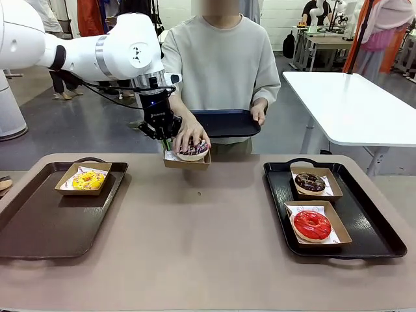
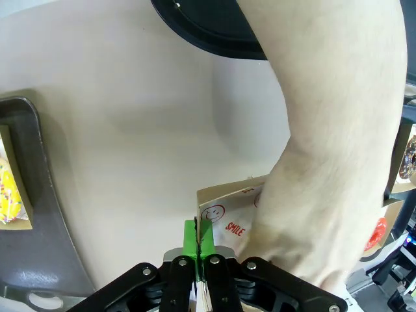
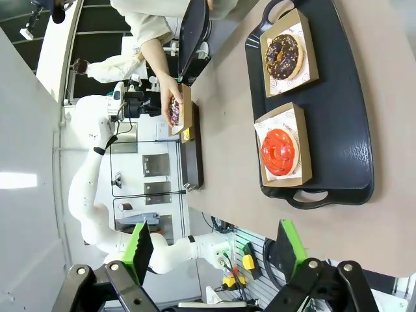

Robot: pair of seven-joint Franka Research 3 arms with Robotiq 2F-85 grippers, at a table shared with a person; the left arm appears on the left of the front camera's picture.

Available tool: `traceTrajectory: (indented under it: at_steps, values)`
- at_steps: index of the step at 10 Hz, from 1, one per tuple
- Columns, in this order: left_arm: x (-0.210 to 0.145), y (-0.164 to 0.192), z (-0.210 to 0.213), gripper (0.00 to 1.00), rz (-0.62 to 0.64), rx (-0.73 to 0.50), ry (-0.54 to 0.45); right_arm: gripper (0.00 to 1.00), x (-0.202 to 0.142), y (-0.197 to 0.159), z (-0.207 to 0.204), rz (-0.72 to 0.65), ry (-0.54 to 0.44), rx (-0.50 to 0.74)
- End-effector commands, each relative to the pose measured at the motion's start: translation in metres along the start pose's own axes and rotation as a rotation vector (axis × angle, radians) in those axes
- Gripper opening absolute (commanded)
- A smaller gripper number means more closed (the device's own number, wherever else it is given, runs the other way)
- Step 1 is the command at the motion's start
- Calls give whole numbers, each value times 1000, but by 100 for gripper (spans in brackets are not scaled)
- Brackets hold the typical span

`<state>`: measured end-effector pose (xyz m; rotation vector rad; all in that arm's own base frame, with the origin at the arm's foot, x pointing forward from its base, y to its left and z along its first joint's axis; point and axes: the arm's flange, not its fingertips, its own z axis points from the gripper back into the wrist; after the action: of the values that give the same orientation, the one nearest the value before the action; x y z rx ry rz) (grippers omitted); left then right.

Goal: Individually package the donuts and arrange them on the tray.
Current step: Place the picked Paper togo box on the Handle tray.

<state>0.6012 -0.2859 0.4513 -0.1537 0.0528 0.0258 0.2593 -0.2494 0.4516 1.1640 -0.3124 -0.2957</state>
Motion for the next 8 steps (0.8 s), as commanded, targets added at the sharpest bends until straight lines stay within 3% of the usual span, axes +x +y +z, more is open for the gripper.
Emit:
traceTrajectory:
  at_steps: [1,8]
  values:
    - [-1,0,3,0,13,-5,0,100,-1,2,1,10,-3,16]
    - [-1,0,3,0,13,-5,0,100,-1,2,1,10,-3,16]
